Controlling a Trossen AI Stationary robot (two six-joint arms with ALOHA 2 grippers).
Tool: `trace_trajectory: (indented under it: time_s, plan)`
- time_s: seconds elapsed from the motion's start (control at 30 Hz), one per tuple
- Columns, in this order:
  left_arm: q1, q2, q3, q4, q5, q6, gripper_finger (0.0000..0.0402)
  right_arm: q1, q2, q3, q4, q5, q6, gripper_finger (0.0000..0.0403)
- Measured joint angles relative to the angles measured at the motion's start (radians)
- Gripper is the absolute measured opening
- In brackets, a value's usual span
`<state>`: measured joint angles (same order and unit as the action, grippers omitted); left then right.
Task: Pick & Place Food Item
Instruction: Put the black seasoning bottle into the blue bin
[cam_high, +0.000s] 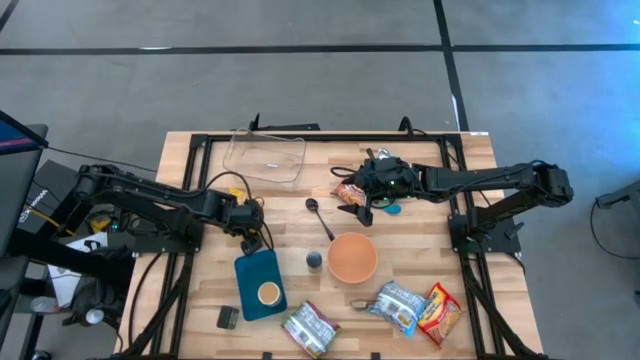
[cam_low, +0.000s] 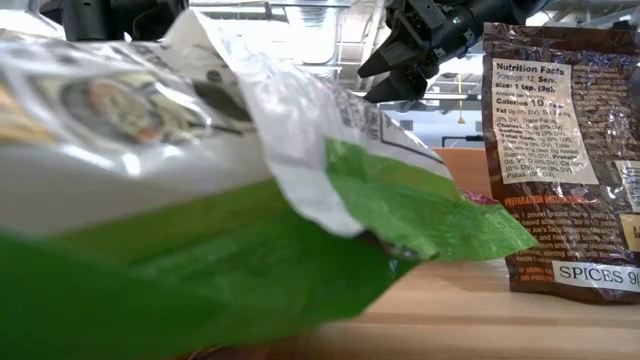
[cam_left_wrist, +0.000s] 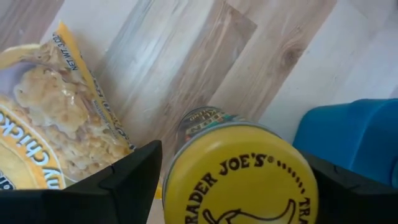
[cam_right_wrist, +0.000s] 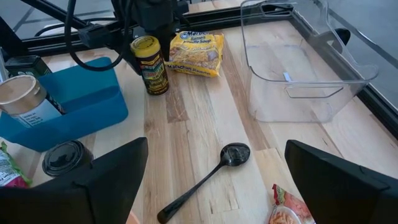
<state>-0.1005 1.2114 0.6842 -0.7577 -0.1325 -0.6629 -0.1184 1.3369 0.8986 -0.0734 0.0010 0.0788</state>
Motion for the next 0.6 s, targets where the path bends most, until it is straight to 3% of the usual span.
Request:
trace_trajectory:
  time_s: [0.4, 0.6]
  plan:
    - [0.0, 0.0, 0.001, -0.001, -0.018, 0.0, 0.0222, 0.0, 0.0, 0.0, 0.0, 0.0, 0.0, 0.0372]
    - [0.001, 0.0, 0.001, -0.001, -0.018, 0.0, 0.0229, 0.0, 0.0, 0.0, 0.0, 0.0, 0.0, 0.0372]
